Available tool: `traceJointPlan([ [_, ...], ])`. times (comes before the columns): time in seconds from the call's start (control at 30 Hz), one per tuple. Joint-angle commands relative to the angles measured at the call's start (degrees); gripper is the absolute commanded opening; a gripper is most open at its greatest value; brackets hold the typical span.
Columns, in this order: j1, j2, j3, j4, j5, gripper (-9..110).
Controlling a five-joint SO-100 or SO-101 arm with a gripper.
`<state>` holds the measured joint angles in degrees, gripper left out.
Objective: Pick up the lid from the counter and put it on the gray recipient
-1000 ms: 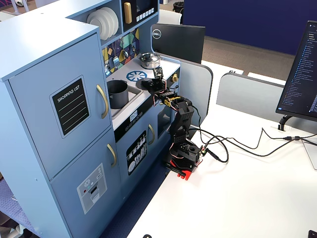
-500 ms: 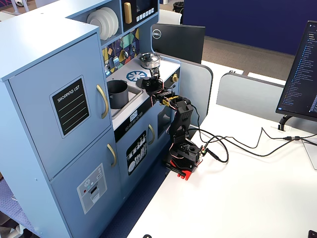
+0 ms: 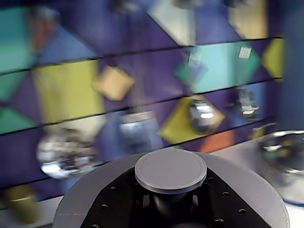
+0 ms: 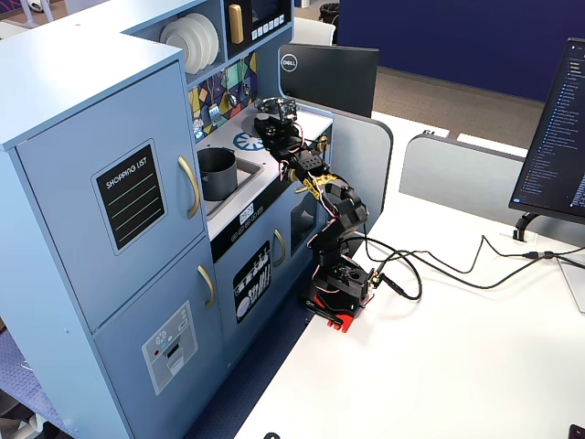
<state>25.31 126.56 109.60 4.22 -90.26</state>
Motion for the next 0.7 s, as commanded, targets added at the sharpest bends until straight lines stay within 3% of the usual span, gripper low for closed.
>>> traceJointPlan([
  [0.0,-4.9,6.6,-5.1,4.6,0.4,0],
  [0.4,-18.8,6.4,-1.3,3.3,-4.0,0],
  [0.67,-21.8,2.2,-0.3,-0.1,-4.7,0],
])
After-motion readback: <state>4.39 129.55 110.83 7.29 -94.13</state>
